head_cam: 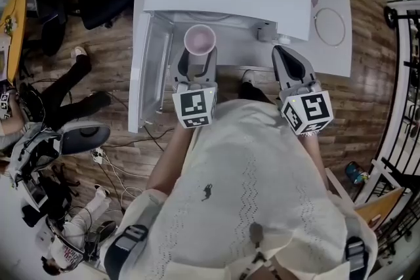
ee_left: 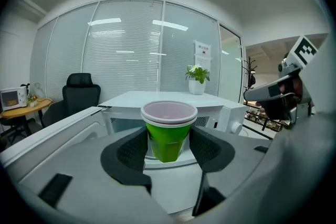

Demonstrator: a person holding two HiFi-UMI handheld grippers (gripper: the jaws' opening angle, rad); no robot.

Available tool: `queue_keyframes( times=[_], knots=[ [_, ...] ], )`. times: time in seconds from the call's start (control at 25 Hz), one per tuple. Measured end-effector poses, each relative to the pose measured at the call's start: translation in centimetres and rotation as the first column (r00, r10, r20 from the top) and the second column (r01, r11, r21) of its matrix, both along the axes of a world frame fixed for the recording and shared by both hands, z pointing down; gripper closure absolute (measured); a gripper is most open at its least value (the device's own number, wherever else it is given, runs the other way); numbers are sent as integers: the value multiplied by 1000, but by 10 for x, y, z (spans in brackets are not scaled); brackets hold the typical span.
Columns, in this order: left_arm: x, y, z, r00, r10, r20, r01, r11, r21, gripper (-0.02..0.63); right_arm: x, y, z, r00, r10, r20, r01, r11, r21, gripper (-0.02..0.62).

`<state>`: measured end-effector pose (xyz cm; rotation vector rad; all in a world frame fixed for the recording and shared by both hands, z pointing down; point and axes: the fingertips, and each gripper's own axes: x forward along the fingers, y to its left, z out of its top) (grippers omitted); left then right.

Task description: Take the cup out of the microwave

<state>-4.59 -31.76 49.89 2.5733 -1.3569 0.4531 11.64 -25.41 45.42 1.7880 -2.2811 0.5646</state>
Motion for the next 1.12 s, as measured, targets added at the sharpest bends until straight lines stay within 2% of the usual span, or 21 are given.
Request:
queue_keyframes(
  times=[0.24, 0.48, 1.12],
  knots=[
    [10, 5, -10, 1000, 29, -10, -29, 1000, 2, 334, 14, 2, -9, 1000, 26, 10, -27, 999, 35, 586],
    [25, 7, -42, 997, 65, -52, -63, 998, 29, 334, 26, 3, -35, 999, 40, 23, -42, 995, 86, 586],
    [36, -8, -113, 992, 60, -111, -49, 993, 105, 336, 52, -9, -106, 997, 45, 63, -58, 972, 226, 586]
  ],
)
